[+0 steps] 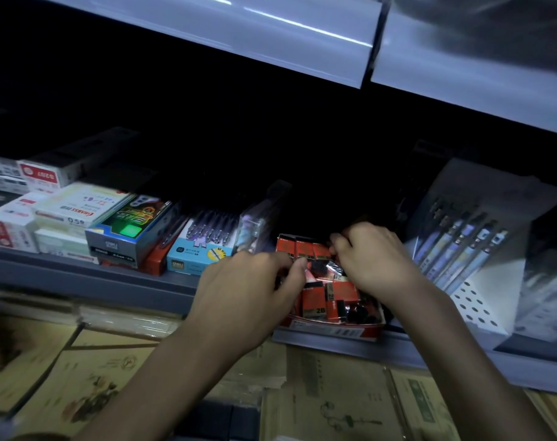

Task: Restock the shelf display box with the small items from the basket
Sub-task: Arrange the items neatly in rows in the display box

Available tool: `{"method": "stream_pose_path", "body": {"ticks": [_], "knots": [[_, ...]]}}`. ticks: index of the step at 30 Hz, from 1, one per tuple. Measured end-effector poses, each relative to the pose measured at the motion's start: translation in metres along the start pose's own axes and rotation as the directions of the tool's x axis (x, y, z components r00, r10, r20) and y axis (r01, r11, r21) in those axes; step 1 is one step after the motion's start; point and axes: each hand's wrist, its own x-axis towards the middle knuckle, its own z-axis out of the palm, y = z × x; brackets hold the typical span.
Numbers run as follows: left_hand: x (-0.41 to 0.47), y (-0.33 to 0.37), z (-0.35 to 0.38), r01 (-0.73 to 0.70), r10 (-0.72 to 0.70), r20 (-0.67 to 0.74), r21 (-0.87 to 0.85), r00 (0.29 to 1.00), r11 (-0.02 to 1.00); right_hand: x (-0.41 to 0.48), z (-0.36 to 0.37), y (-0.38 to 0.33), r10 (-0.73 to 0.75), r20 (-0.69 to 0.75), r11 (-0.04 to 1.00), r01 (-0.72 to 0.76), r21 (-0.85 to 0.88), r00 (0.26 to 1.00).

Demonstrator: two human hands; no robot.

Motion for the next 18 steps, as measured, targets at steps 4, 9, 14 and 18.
{"method": "stream_pose_path", "body": {"ticks": [4,9,14,18], "knots": [[0.001,0.0,0.002,0.003,-0.003,-0.015,0.01,1.0,1.0,0.0,-0.002,-0.009,0.025,-0.014,0.999,-0.025,-0.035,1.0],[0.001,-0.001,0.002,0.002,-0.002,-0.011,0.006,1.0,1.0,0.001,-0.001,-0.022,0.051,-0.049,0.995,-0.054,-0.079,0.998],[0.001,-0.002,0.004,0.004,-0.004,-0.014,0.007,1.0,1.0,0.006,-0.002,-0.026,0.177,0.067,0.983,-0.179,0.027,0.982],[0.001,-0.004,0.004,0.024,-0.024,-0.001,-0.004,1.0,1.0,0.013,0.001,-0.009,0.3,0.193,0.865,-0.352,0.358,0.934]]}}
